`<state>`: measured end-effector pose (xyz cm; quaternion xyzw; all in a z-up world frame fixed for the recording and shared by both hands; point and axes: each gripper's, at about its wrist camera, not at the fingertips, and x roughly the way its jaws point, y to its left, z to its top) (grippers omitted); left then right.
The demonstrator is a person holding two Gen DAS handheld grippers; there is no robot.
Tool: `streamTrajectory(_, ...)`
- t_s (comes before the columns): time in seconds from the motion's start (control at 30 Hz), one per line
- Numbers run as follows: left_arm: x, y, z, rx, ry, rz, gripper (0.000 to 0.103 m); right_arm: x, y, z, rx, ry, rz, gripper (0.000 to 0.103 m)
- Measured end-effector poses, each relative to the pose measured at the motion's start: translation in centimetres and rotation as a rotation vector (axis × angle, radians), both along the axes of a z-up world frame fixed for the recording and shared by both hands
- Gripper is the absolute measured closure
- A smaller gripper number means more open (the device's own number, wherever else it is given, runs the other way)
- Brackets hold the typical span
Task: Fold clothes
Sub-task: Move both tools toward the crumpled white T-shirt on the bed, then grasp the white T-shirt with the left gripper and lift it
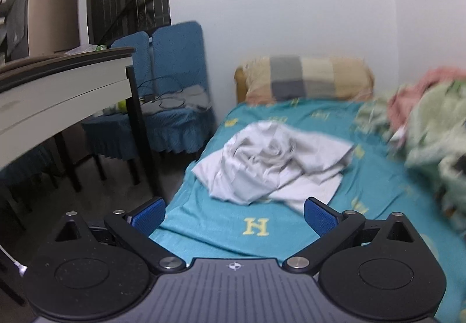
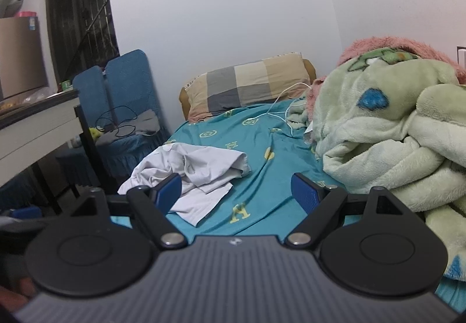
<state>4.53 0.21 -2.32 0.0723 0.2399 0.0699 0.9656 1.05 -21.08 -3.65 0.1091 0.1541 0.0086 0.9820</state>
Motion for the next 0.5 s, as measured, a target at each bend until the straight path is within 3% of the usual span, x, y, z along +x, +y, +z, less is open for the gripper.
streamTrajectory(0.17,5.2,-1.9,-2.6,0.054,0.068,-0.032,0.007,0.6,-0.7,-0.2,0.003,0.0,-0.018,0.019)
streamTrajectory(0.37,12.0,-2.4,-4.6,0.042,0.022,-0.08,0.011,2.5,-1.7,-1.0,0.048,0.018,-0.037,0.02)
streamTrajectory(0.5,16.8,-3.1,-6.4,0.079,0.015,-0.121,0.019,4.4,-2.2,-1.9,0.078,0.047,-0.056,0.024)
